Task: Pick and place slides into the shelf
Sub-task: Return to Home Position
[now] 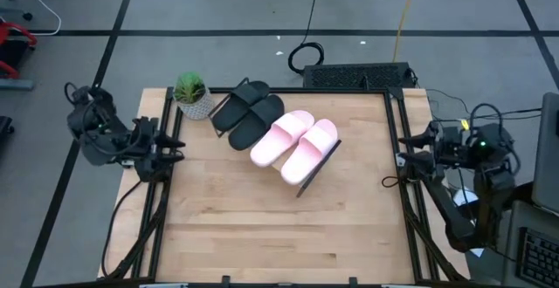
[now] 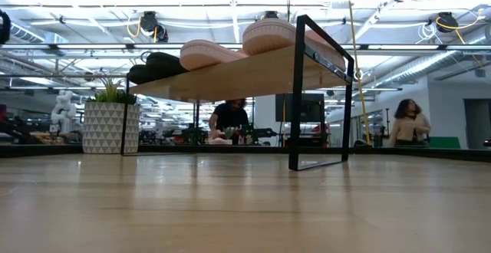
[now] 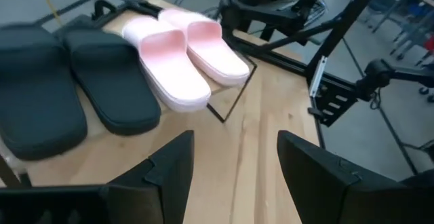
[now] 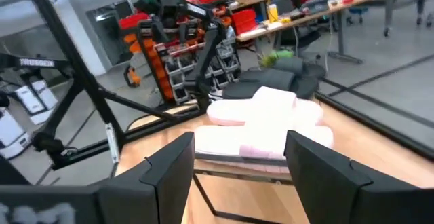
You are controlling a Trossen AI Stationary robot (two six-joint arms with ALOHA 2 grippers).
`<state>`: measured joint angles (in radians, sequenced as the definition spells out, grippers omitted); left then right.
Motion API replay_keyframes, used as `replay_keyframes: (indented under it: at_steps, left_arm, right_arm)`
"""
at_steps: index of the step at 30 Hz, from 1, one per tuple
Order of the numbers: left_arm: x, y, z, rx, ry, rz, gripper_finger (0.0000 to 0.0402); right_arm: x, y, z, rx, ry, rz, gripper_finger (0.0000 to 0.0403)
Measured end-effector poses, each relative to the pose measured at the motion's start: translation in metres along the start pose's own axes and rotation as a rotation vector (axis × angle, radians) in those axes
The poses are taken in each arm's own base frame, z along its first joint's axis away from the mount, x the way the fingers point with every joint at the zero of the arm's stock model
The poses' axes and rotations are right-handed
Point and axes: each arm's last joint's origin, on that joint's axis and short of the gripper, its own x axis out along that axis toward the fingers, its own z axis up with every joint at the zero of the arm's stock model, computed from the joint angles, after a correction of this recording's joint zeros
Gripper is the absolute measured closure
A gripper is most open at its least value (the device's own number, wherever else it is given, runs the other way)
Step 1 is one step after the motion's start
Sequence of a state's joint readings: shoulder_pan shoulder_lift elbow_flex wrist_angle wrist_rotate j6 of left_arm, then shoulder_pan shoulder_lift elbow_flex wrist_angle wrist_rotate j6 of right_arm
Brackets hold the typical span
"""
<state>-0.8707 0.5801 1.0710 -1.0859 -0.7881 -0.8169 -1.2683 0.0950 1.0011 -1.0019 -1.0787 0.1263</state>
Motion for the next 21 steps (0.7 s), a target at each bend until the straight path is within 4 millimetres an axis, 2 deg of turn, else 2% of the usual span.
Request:
replay_keyframes:
  at_steps: [5, 8, 10, 16, 21]
  left_arm:
    - [0.007, 0.009, -0.022, -0.030, 0.006, -0.013, 0.0192]
    - [0.012, 0.013, -0.035, -0.043, 0.015, -0.023, 0.0192]
    - [0.015, 0.016, -0.043, -0.055, 0.025, -0.019, 0.0192]
    - [0.025, 0.024, -0.064, -0.079, 0.007, 0.025, 0.0192]
    - [0.029, 0.027, -0.075, -0.090, -0.030, 0.036, 0.0192]
  right_arm:
    - [0.004, -0.011, -0.018, 0.010, -0.011, 0.000, 0.0181]
    - [0.009, -0.020, -0.029, 0.144, 0.007, -0.012, 0.0181]
    - [0.012, -0.026, -0.033, 0.157, 0.026, 0.021, 0.0181]
    - [0.015, -0.029, -0.027, 0.002, -0.010, 0.106, 0.0181]
    - [0.015, -0.027, -0.025, -0.006, -0.009, 0.182, 0.0181]
